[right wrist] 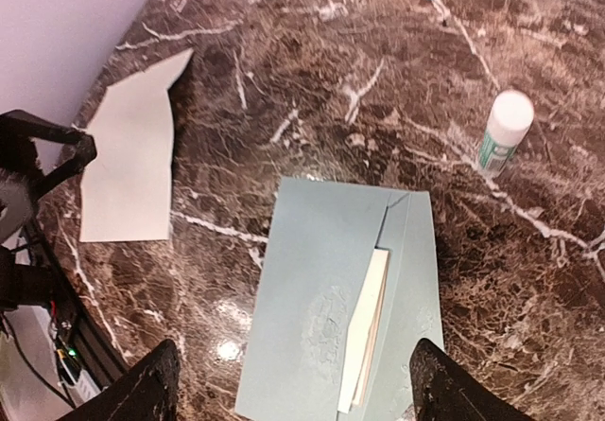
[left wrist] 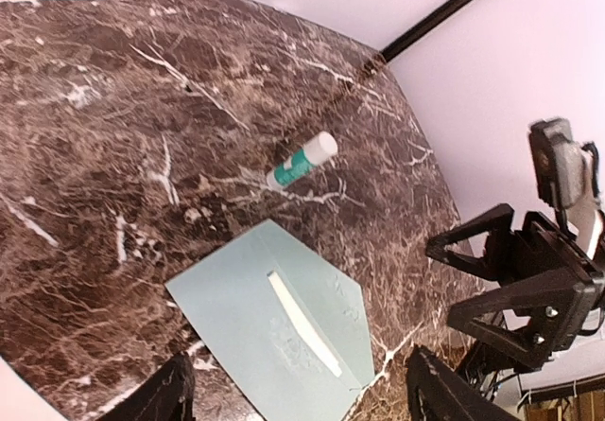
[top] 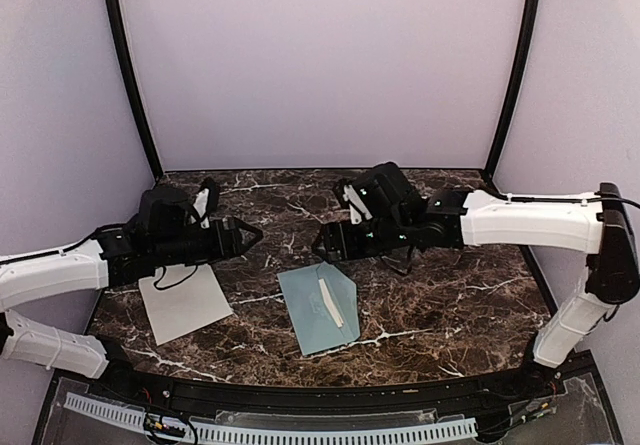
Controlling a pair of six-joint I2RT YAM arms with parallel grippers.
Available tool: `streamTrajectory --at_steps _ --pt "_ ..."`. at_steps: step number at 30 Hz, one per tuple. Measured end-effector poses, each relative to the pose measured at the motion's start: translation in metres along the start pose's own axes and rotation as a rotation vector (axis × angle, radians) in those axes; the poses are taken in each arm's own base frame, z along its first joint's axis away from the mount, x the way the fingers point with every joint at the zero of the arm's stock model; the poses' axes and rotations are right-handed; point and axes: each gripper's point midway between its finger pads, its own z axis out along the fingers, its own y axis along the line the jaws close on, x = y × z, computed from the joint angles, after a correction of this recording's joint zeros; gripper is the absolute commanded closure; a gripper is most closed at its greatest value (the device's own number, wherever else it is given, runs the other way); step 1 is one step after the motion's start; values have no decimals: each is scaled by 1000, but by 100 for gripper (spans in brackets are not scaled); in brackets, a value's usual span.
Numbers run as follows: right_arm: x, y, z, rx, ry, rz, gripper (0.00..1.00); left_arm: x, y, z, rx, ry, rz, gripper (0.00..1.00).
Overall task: Place the letter into the envelope and seal it
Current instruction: Place the letter in the envelope, then pick up the letter from the center of the board.
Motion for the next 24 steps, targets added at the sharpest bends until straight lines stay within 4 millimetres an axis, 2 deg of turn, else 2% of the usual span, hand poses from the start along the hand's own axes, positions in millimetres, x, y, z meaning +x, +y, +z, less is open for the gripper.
streamTrajectory --at_steps 2,5,9,14,19,24 --pt "-17 4 -18 -23 -79 -2 18 -20 7 -13 -27 -40 3 24" --pt "-30 6 -35 -39 -155 -6 17 -36 36 -29 -113 -64 -14 23" --pt "-32 -4 -42 -31 -189 1 15 -39 72 -45 -210 -49 -53 21" --pt "-28 -26 -52 -17 -220 24 13 -47 104 -70 -255 -88 -140 20" --pt "-37 -42 -72 -9 -276 52 13 -37 145 -100 -266 -178 -306 19" --pt "-41 -53 -82 -5 -310 60 12 -27 201 -128 -344 -272 -483 19"
